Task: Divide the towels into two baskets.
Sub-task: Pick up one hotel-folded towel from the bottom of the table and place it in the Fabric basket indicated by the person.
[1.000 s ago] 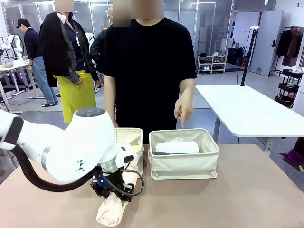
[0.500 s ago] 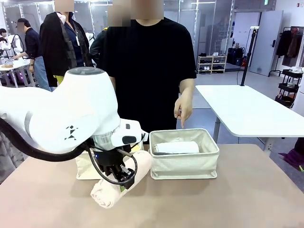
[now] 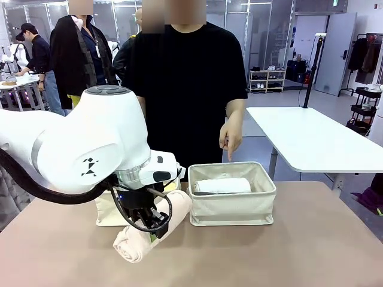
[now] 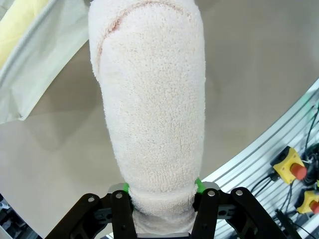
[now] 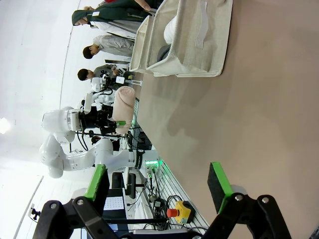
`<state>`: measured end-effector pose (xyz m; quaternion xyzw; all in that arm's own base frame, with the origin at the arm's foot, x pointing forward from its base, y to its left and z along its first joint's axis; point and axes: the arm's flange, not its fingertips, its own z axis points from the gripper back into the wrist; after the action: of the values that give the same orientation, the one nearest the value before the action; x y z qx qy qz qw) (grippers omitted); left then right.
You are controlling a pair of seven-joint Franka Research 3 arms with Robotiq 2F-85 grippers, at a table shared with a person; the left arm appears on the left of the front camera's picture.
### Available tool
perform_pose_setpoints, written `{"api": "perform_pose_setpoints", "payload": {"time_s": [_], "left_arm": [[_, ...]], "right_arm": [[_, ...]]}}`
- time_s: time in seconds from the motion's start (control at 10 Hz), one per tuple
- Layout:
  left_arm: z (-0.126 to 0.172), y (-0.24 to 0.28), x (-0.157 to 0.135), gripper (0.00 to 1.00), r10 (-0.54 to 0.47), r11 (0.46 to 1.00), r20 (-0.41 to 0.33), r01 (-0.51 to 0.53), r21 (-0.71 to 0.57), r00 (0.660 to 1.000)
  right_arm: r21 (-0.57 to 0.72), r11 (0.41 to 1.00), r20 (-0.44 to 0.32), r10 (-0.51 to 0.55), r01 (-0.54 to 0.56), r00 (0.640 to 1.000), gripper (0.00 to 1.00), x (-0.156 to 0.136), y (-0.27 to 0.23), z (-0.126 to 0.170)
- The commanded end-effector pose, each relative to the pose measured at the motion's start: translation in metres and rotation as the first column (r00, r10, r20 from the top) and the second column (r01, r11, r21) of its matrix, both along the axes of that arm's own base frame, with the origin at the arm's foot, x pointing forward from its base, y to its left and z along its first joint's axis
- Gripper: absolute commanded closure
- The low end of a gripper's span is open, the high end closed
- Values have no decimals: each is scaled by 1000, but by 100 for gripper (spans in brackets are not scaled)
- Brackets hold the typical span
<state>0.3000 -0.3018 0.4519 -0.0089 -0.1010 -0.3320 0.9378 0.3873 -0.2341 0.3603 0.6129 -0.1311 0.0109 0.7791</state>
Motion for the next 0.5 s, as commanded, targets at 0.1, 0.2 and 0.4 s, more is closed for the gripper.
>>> {"api": "perform_pose_setpoints", "payload": {"time_s": [0.1,0.2,0.4], "left_arm": [[17,-28,20,59,-188,977,77,179,113,979],[27,-51,38,59,-299,948,101,284,145,949],[47,-90,81,59,-522,849,126,501,166,843]], "right_arm": [[-11,1000,-23,-10,9,1000,0,-3,4,3],[-11,1000,-23,-10,9,1000,0,-3,4,3],[-11,1000,-23,-10,9,1000,0,-3,4,3]]}}
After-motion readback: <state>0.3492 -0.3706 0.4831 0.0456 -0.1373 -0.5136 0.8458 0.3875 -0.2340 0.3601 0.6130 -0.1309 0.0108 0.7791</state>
